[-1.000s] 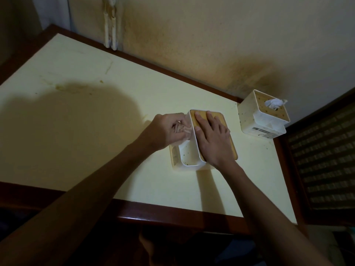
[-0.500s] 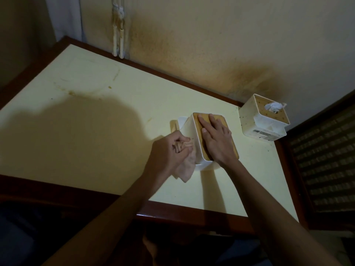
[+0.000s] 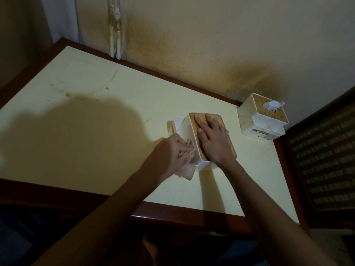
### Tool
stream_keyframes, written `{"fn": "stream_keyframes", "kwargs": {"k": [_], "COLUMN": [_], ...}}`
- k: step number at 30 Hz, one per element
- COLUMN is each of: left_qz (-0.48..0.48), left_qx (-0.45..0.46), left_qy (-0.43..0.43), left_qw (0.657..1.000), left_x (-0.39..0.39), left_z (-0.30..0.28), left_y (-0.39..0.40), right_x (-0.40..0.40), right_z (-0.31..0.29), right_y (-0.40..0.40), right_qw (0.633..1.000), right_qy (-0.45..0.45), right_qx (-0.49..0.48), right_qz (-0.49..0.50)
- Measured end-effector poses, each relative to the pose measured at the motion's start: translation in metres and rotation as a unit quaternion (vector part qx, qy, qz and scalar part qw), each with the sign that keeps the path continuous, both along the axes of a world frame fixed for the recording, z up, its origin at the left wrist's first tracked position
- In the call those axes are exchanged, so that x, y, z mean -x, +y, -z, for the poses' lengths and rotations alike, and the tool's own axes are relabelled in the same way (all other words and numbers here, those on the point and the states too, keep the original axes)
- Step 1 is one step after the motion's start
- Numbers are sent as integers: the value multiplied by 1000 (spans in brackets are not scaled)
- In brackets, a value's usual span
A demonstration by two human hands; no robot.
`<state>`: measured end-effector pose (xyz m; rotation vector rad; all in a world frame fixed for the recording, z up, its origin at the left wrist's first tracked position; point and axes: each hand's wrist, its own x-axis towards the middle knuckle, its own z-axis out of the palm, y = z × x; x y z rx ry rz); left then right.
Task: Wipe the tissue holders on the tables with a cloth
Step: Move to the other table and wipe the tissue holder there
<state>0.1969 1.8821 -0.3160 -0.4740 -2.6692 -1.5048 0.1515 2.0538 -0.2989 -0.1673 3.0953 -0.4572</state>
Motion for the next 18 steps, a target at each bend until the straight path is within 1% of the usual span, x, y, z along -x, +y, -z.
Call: {"fn": "stream_keyframes", "kwargs": {"k": [3, 4, 7, 8, 10, 12, 14, 18], "left_qz": [23, 7, -117, -144, -163, -160, -131, -38], "left_qx": [16, 14, 23, 15, -7, -41, -69, -58], "left_qy": [-40, -39, -38, -45, -42, -40, -43, -77], "left_qw": [999, 999, 992, 988, 986, 985, 988, 995], "left_x": [-2, -2, -3, -5, -9, -15, -22, -27], "left_z": [-3, -4, 3, 5, 4, 2, 3, 3], "left_y": [13, 18, 30, 34, 40, 38, 32, 18], "right_x": [2, 2, 1, 2, 2, 1, 0, 0], "right_z": [0, 0, 1, 1, 2, 4, 4, 3], "right_y": [1, 1, 1, 0, 0, 1, 1, -2], "right_qw": [1000, 1000, 1000, 1000, 999, 999, 999, 999], "right_qy": [3, 5, 9, 10, 15, 16, 18, 29], "right_qx": [-4, -6, -17, -20, -25, -28, -29, -20], "right_qz": [-12, -12, -16, -18, -20, -19, -18, -27]}}
